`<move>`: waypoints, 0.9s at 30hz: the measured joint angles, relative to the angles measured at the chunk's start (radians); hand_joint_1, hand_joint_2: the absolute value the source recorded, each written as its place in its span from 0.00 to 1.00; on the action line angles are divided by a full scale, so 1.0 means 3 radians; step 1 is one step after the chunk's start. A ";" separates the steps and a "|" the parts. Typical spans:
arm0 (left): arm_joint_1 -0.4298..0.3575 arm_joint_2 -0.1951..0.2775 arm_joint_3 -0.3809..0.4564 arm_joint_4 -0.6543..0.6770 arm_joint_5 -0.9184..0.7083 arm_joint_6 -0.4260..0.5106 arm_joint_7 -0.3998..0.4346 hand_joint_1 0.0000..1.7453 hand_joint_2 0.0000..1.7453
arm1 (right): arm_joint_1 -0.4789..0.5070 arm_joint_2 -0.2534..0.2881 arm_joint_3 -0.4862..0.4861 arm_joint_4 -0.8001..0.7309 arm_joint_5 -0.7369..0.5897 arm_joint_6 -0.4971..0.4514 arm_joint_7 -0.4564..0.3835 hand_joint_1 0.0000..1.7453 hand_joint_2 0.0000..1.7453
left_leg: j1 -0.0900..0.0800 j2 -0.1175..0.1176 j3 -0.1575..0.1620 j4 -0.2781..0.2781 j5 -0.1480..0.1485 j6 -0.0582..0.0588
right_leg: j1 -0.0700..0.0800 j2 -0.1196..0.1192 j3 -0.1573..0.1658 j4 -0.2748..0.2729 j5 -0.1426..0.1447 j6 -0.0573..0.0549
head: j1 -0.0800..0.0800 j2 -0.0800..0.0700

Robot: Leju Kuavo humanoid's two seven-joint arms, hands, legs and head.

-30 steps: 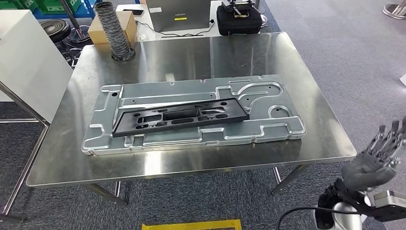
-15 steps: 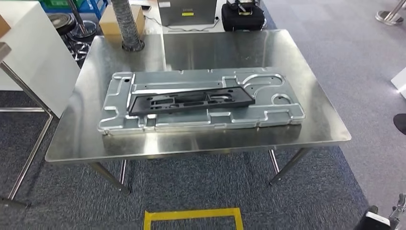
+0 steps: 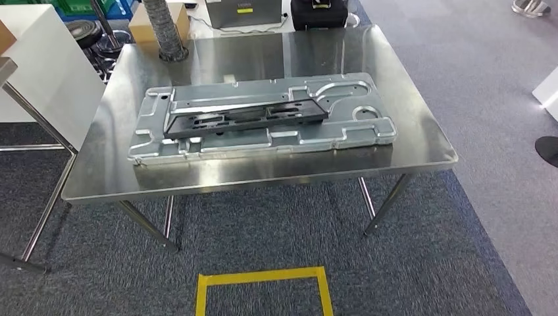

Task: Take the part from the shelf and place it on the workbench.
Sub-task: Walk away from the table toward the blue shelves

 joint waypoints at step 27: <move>-0.0031 -0.0022 -0.0158 0.0003 -0.0096 -0.0036 0.0043 0.00 0.00 | -0.0141 0.0210 0.0229 0.0634 0.0637 0.0717 0.0172 0.00 0.00 | -0.0023 0.0013 0.0155 -0.0759 0.0547 0.0036 | -0.0029 -0.0012 0.0227 -0.0090 -0.0130 0.0067 | 0.0001 0.0000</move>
